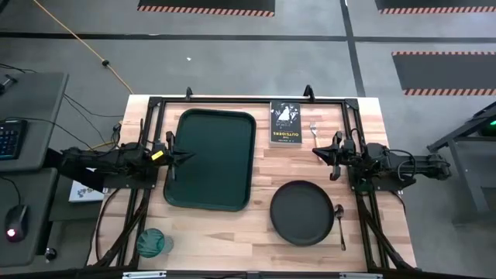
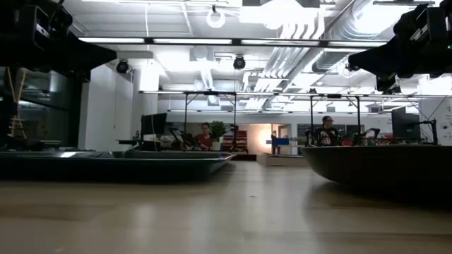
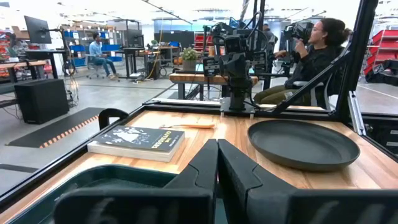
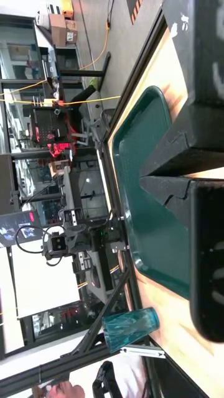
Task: Pick and place plate/cup/fork/spoon on tray
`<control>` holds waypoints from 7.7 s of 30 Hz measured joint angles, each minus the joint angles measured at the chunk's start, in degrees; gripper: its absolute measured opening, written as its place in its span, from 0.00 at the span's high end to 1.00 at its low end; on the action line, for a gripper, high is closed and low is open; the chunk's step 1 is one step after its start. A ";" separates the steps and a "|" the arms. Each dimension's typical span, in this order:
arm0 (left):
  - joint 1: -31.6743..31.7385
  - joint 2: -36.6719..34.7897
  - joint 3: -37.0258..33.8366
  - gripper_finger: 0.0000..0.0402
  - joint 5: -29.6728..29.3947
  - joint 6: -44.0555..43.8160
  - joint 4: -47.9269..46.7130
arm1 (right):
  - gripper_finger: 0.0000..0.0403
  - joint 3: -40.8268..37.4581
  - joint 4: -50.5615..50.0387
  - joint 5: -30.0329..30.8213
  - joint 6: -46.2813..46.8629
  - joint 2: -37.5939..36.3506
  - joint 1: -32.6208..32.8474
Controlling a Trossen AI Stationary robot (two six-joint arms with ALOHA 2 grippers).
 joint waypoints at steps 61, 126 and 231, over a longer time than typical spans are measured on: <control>-0.01 0.01 0.00 0.99 0.00 0.00 -0.02 | 1.00 0.02 -0.65 0.00 -0.02 0.00 0.01; 0.00 0.00 0.00 0.99 0.00 0.00 -0.02 | 1.00 -0.01 -1.68 0.00 -0.01 0.00 0.01; 26.02 94.38 39.98 0.98 0.07 -16.51 -1.77 | 1.00 -0.01 -1.66 0.02 0.00 0.00 0.01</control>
